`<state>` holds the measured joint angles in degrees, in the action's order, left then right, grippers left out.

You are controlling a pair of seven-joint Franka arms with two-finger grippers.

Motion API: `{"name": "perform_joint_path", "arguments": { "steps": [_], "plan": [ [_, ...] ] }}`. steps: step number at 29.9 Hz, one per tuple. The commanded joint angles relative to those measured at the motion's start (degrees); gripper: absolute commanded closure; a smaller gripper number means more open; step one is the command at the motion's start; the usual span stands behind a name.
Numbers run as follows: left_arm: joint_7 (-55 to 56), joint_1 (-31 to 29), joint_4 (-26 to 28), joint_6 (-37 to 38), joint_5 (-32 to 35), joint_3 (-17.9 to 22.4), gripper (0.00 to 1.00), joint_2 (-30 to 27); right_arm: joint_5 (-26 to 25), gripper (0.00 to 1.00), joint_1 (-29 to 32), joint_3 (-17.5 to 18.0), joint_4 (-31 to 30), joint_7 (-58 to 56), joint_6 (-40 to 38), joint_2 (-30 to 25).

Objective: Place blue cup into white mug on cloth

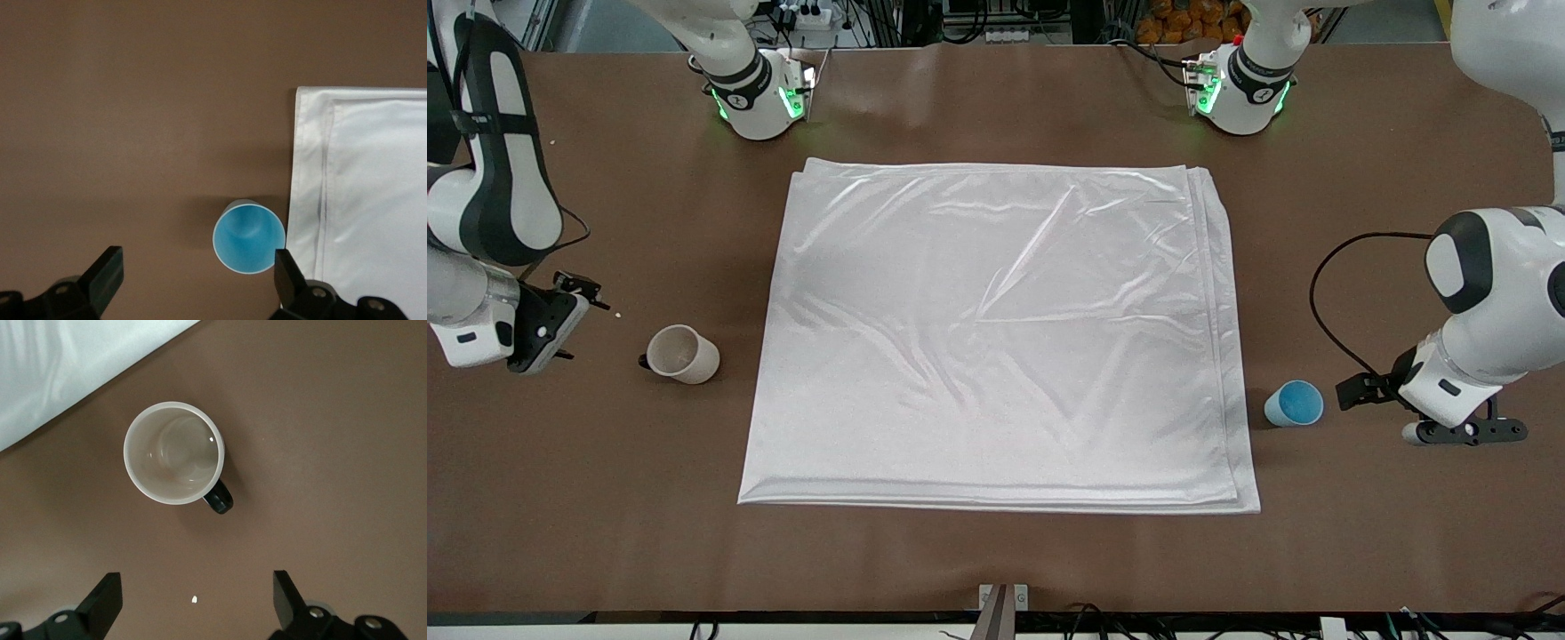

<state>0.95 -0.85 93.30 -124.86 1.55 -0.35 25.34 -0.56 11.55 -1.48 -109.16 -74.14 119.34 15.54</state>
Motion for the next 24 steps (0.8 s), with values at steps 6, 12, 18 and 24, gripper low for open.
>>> {"name": "perform_joint_path", "arguments": {
  "steps": [6,12,18,24],
  "plan": [
    [-0.78,-0.38,-0.49,-1.00,1.53,-0.36,0.00,4.46,1.17,0.00,-0.39,0.33,0.26,-8.56,4.32,4.23],
    [-0.87,-0.47,-0.67,-1.08,1.53,-0.36,0.00,6.30,1.26,0.00,-0.83,0.42,0.26,-14.80,6.52,6.34],
    [-0.86,-0.12,-0.67,-1.26,1.44,-0.36,0.00,8.15,1.26,0.00,-0.83,0.42,0.26,-22.36,7.49,7.75],
    [-0.78,0.23,-0.84,-1.44,1.44,-0.44,0.00,9.64,1.26,0.00,-1.18,0.42,0.26,-29.30,8.46,9.42]
  ]
}}
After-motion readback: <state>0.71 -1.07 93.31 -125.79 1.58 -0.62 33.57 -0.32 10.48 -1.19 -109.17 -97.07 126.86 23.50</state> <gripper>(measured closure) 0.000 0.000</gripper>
